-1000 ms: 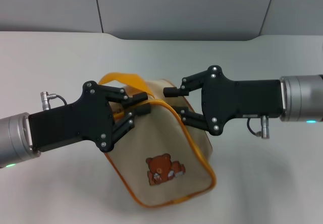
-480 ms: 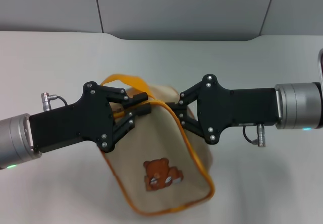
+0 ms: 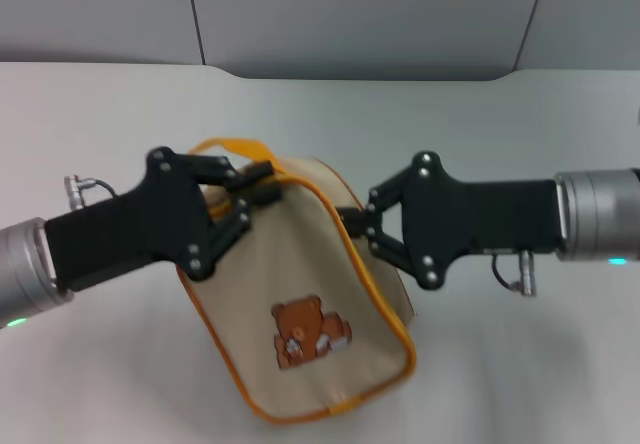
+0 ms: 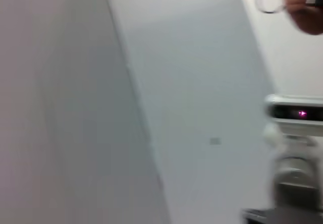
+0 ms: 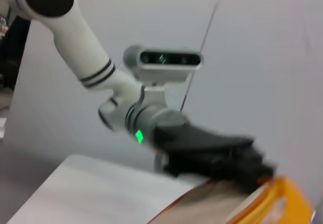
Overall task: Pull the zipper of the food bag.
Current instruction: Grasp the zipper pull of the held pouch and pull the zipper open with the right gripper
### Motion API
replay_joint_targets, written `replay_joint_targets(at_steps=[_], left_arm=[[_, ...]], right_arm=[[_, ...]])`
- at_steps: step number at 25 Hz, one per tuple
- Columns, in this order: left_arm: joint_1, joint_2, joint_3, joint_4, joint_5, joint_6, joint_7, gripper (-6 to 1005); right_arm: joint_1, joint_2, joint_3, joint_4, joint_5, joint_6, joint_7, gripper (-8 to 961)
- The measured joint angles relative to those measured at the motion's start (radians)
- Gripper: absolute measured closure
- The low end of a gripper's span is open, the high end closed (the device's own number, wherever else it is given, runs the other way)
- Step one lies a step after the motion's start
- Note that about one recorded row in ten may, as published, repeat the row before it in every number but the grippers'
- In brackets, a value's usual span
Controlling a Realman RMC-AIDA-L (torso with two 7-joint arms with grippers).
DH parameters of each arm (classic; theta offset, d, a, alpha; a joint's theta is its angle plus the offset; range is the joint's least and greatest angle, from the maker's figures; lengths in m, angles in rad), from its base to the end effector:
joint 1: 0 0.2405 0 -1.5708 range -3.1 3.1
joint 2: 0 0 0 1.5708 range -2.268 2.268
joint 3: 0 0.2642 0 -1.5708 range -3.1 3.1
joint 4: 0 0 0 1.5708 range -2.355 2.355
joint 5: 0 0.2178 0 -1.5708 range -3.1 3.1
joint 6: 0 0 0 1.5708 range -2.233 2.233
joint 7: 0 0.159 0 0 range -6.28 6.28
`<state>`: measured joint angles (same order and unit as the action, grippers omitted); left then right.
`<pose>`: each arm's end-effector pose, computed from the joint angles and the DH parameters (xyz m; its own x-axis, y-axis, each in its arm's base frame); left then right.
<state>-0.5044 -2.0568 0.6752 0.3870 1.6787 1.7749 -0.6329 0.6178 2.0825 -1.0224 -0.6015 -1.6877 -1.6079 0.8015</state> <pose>-0.2454 0.3124 -0.0141 0.6759 -0.2735 0.6843 0.0707 -0.9002 -0.4296 0.1881 0.3441 -0.0494 0.7894 0.3171 -0.5256 0.2036 -0.9430 -0.2631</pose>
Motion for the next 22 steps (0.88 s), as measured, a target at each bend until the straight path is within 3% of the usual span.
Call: replay_joint_targets(at_steps=[2, 7, 16, 20, 22], left_arm=[[0.002, 0.000, -0.067, -0.043, 0.000, -0.031, -0.001, 897], [0.006, -0.004, -0.121, -0.066, -0.001, -0.082, -0.018, 893], [0.006, -0.013, -0.150, -0.093, -0.002, -0.117, -0.027, 887], [0.011, -0.013, -0.154, -0.133, -0.030, -0.124, -0.019, 883], [0.029, -0.013, -0.157, -0.165, -0.060, -0.131, -0.004, 882]], right_arm=[[-0.020, -0.001, 0.005, -0.005, -0.033, 0.001, 0.000, 942], [-0.104, -0.015, 0.010, -0.031, -0.074, 0.013, 0.001, 934], [-0.151, -0.033, 0.080, -0.026, -0.100, 0.039, 0.009, 920], [-0.154, -0.030, 0.160, -0.024, -0.103, 0.032, 0.090, 913], [-0.157, -0.039, 0.175, -0.021, -0.102, 0.026, 0.168, 910]])
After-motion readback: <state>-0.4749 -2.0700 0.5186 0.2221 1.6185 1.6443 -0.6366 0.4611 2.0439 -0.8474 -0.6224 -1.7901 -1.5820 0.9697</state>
